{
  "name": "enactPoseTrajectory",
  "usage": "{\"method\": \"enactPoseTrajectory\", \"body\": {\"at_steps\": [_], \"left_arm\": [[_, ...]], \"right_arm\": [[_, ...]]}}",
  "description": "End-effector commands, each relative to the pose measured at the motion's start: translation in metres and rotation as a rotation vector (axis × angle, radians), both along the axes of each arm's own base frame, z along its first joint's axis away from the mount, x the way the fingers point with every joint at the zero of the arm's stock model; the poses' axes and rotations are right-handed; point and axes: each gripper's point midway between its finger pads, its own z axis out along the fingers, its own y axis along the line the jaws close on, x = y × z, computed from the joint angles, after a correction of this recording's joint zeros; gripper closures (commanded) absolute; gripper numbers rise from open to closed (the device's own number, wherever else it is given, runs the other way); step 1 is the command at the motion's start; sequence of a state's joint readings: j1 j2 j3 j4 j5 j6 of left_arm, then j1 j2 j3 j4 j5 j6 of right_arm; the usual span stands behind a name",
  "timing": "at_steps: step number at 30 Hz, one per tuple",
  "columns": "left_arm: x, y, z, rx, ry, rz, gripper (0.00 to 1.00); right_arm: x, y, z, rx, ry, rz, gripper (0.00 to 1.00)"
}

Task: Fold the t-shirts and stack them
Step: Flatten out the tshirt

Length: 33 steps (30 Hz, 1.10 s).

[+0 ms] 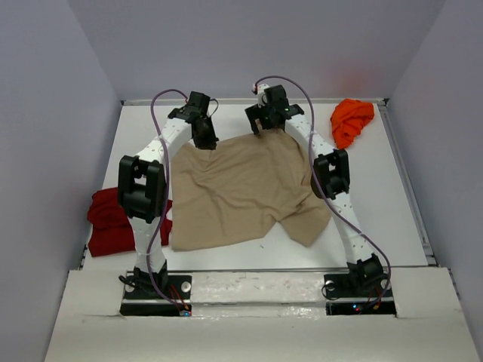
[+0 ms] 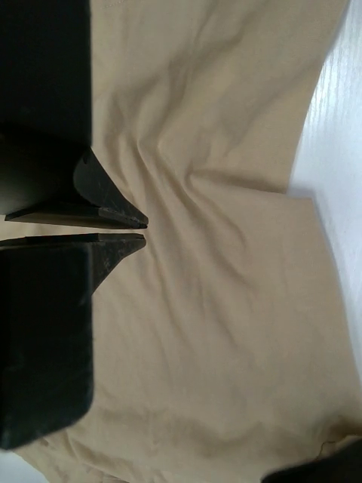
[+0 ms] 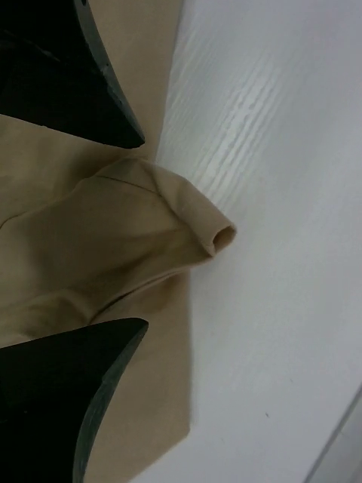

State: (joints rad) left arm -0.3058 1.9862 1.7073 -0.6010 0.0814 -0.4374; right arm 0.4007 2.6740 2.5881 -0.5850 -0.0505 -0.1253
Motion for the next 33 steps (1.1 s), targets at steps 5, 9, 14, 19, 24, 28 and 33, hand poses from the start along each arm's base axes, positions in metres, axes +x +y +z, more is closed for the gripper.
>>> {"method": "enactPoseTrajectory", "body": {"at_steps": [5,9,14,19,24,28,33], "left_arm": [[0.0,-0.003,0.036,-0.016,-0.077,-0.023,0.83],[-0.003,-0.003,0.03,-0.011,-0.071,-0.022,0.85],[-0.005,-0.009,0.028,-0.008,-0.072,-0.036,0.85],[-0.005,-0.014,0.029,0.005,-0.087,-0.041,0.85],[-0.006,-0.009,0.031,0.023,-0.1,-0.013,0.82],[-0.011,0.007,0.026,0.091,-0.089,0.032,0.87],[-0.005,0.017,0.002,0.154,-0.009,0.077,1.0]], "right_arm": [[-0.013,-0.005,-0.001,0.02,0.064,-0.088,0.0],[0.004,-0.027,0.041,-0.03,-0.054,-0.157,0.0],[0.014,-0.052,0.104,-0.027,-0.17,-0.179,0.0],[0.008,-0.057,0.121,-0.029,-0.186,-0.15,0.0],[-0.017,-0.083,0.114,-0.025,-0.098,-0.324,0.17],[-0.081,-0.095,0.06,0.005,0.122,-0.404,1.0],[-0.128,-0.108,0.052,0.006,0.194,-0.427,1.0]]}}
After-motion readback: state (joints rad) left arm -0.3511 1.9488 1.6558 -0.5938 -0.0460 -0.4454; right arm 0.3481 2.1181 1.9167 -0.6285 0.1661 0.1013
